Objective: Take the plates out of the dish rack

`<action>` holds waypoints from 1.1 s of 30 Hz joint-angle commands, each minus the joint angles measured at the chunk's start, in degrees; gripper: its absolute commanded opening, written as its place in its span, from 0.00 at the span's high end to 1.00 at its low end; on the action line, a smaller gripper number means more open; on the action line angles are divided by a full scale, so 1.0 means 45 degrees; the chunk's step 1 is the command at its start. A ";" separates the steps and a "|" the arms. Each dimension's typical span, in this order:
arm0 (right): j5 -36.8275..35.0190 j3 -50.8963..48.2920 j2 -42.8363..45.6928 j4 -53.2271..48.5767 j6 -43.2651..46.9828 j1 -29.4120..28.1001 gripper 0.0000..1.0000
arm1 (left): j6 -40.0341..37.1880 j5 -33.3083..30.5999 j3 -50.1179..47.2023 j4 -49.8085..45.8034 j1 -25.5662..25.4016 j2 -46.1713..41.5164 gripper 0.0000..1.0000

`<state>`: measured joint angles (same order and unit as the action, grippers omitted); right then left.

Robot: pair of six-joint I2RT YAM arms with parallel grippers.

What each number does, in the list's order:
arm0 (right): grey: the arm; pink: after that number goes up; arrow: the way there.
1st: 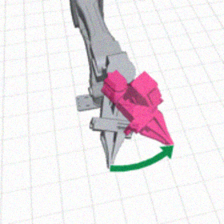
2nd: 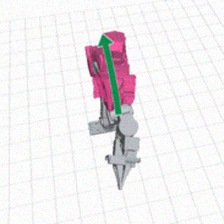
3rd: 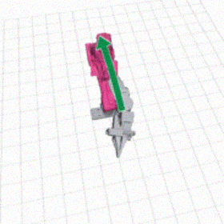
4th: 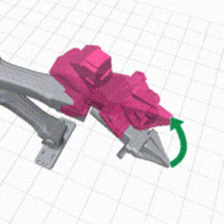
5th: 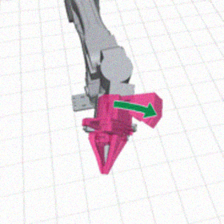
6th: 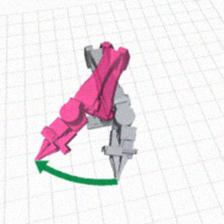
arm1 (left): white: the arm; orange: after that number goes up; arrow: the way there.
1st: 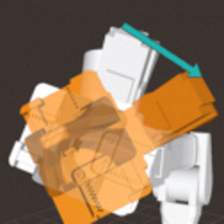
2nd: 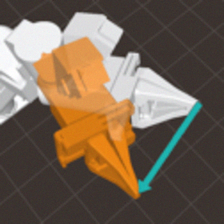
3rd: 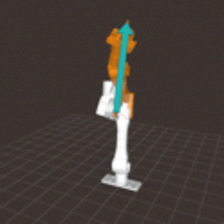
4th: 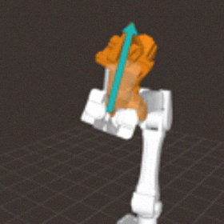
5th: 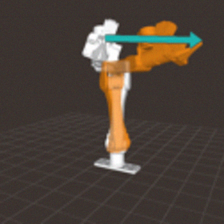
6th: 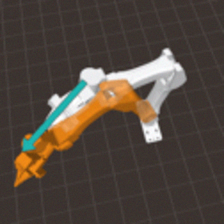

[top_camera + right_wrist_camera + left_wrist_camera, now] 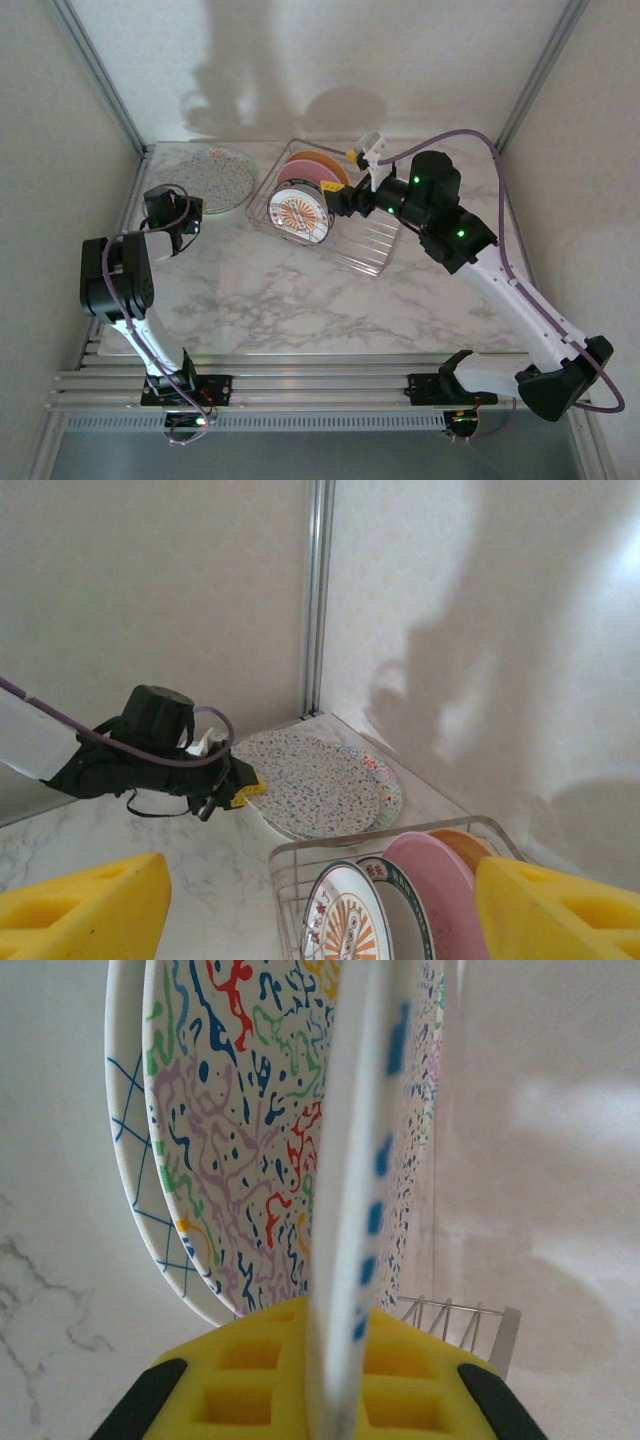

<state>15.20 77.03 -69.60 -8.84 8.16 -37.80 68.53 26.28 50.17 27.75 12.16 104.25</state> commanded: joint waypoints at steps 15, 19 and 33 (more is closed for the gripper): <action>0.0350 0.0573 -0.0399 0.0098 -0.0329 -0.0131 0.19 | 0.0038 0.1052 0.1524 0.1734 0.0188 0.1746 1.00; 0.0338 0.0624 -0.0471 0.0098 -0.0328 -0.0128 0.19 | 0.0104 0.1152 0.1826 0.1610 0.0199 0.2036 1.00; 0.0344 0.0771 -0.0785 0.0148 -0.0378 -0.0116 0.18 | -0.0589 0.1338 0.2635 -0.0072 0.0227 0.2303 0.78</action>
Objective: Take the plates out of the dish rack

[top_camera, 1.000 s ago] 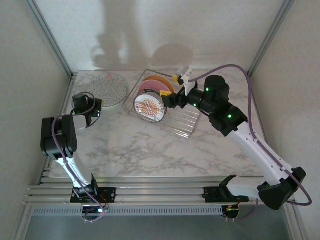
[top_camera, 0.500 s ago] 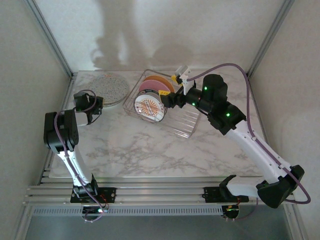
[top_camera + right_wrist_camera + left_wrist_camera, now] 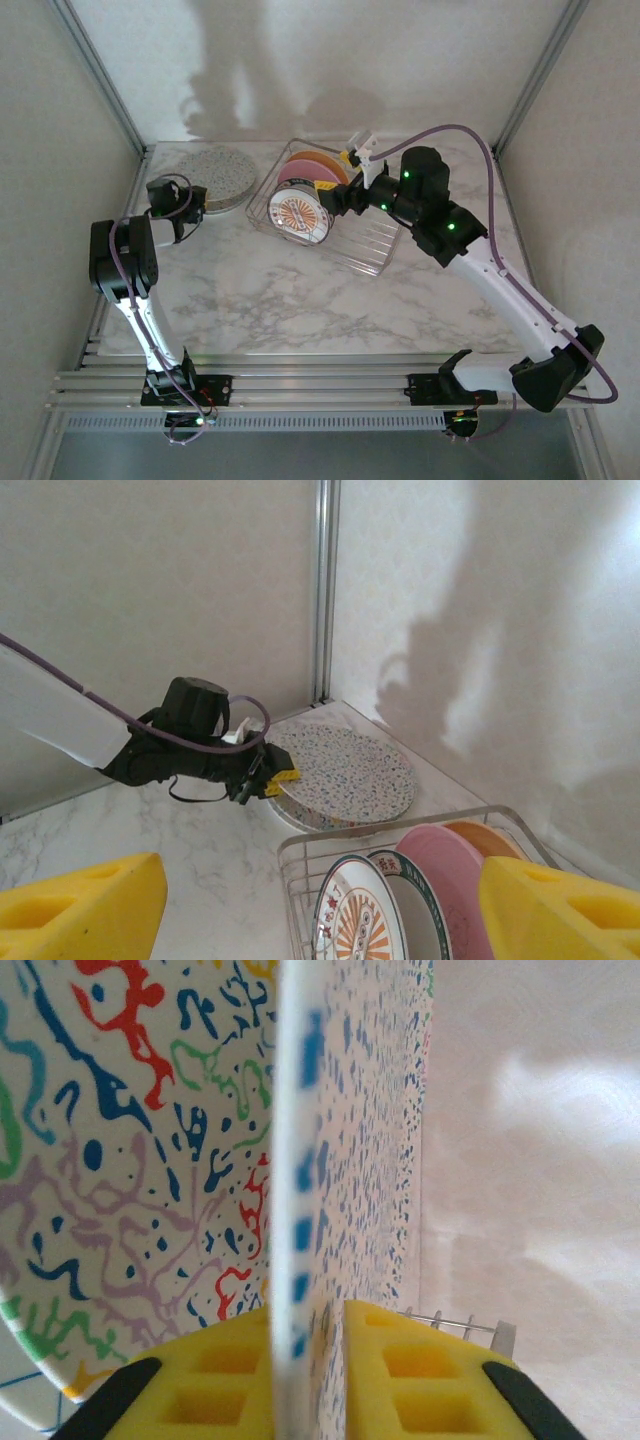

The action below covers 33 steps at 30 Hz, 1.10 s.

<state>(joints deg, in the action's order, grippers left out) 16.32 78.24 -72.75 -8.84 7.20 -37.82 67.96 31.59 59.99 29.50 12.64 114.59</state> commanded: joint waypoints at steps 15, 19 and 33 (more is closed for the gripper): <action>0.0186 0.0566 -0.0054 0.0070 -0.0326 -0.0113 0.18 | -0.1245 -0.0258 0.1010 -0.2891 0.0178 -0.0513 0.52; 0.0224 0.0544 -0.0026 -0.0005 -0.0387 -0.0110 0.18 | -0.1348 -0.0349 0.1149 -0.3513 0.0178 -0.0522 0.51; 0.0183 0.0505 0.0097 -0.0128 -0.0447 -0.0117 0.18 | -0.1528 -0.0818 0.1569 -0.5110 0.0168 -0.0645 0.49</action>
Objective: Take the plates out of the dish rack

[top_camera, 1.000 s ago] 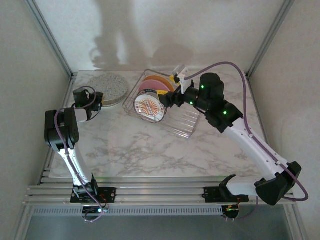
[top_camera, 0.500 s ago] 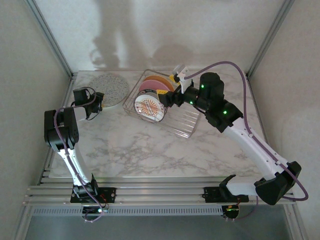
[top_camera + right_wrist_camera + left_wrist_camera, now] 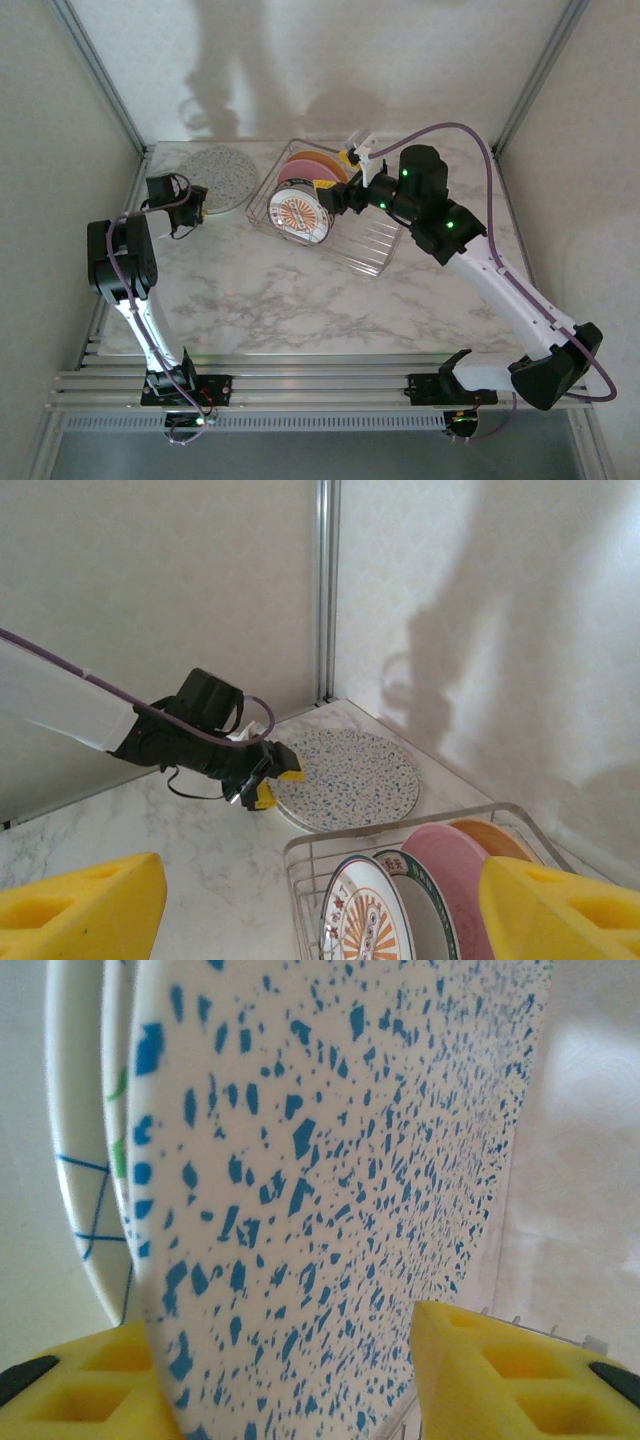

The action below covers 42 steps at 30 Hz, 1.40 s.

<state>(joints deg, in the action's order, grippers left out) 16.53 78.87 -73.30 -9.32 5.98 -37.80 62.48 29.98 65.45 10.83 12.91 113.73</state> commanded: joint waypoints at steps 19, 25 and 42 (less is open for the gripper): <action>-0.0515 0.0382 0.0274 -0.0292 -0.0081 -0.0131 0.18 | -0.0174 -0.1064 0.0415 -0.2286 0.0136 -0.1192 0.45; -0.2328 0.0664 0.0371 -0.1103 0.0368 -0.0083 0.18 | -0.0026 -0.1424 0.0474 -0.2743 0.0098 -0.2036 0.38; 0.1661 0.2056 -0.3477 -0.2803 0.1131 0.3967 0.31 | -0.0756 -0.2919 0.2853 -0.3918 -0.2606 -0.6063 0.33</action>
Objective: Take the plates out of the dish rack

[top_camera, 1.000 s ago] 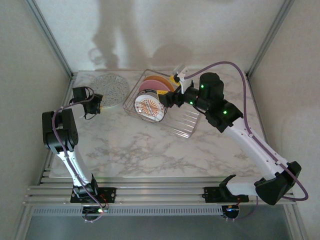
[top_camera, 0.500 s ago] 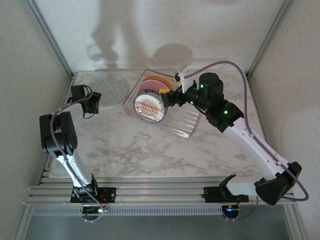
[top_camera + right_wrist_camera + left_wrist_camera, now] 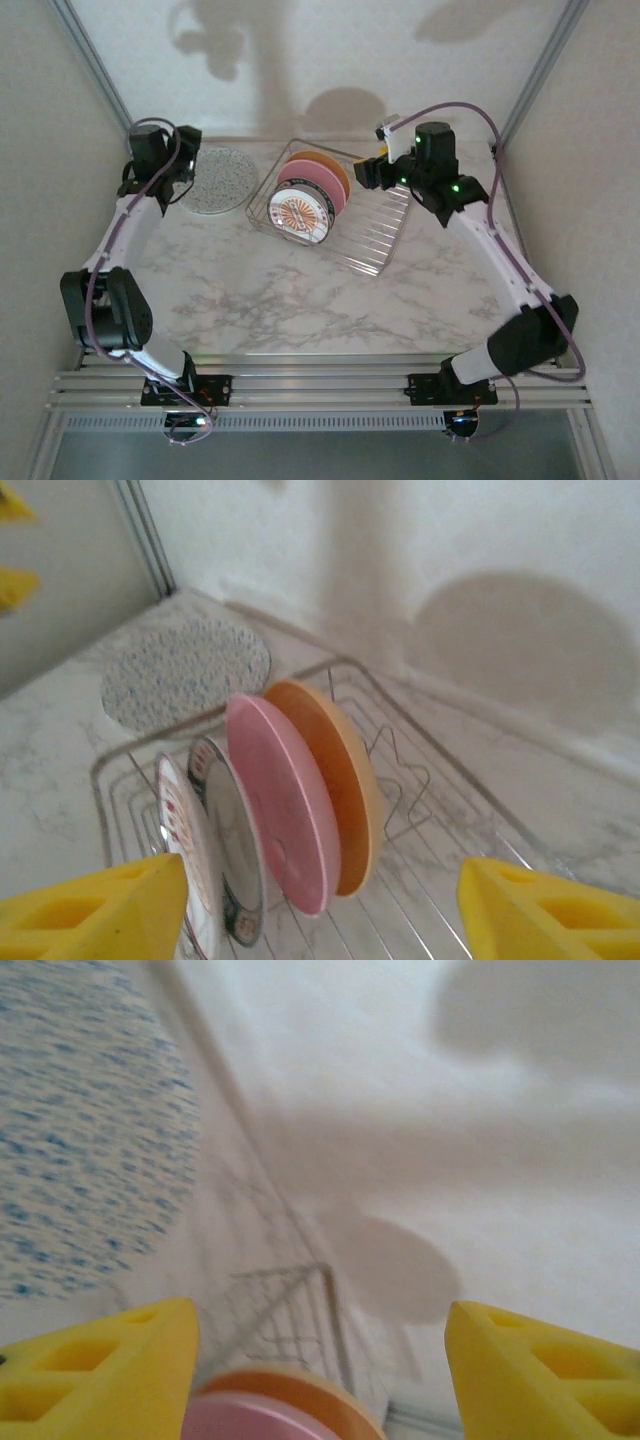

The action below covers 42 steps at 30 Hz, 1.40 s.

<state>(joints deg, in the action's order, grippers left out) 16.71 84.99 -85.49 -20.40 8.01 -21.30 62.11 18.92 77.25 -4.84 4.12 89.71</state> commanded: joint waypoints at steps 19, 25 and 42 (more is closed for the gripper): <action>0.3190 0.4503 -0.6324 -0.1017 0.2409 0.0804 0.44 | -0.2099 -0.1736 -0.2593 -0.0789 -0.4727 -0.5869 0.30; 0.3697 0.5356 -0.7208 -0.1366 0.2715 0.0804 0.42 | -0.2308 -0.1749 -0.2678 -0.0964 -0.5104 -0.6663 0.29; 0.3964 0.6871 -0.8692 -0.2368 0.3638 0.0790 0.51 | -0.2234 -0.1528 -0.2343 -0.1737 -0.5283 -0.6947 0.29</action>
<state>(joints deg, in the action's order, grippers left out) 33.28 113.51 -123.15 -29.87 23.18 -17.98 52.47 12.14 65.49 -11.90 -19.09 59.37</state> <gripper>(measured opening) 0.494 0.712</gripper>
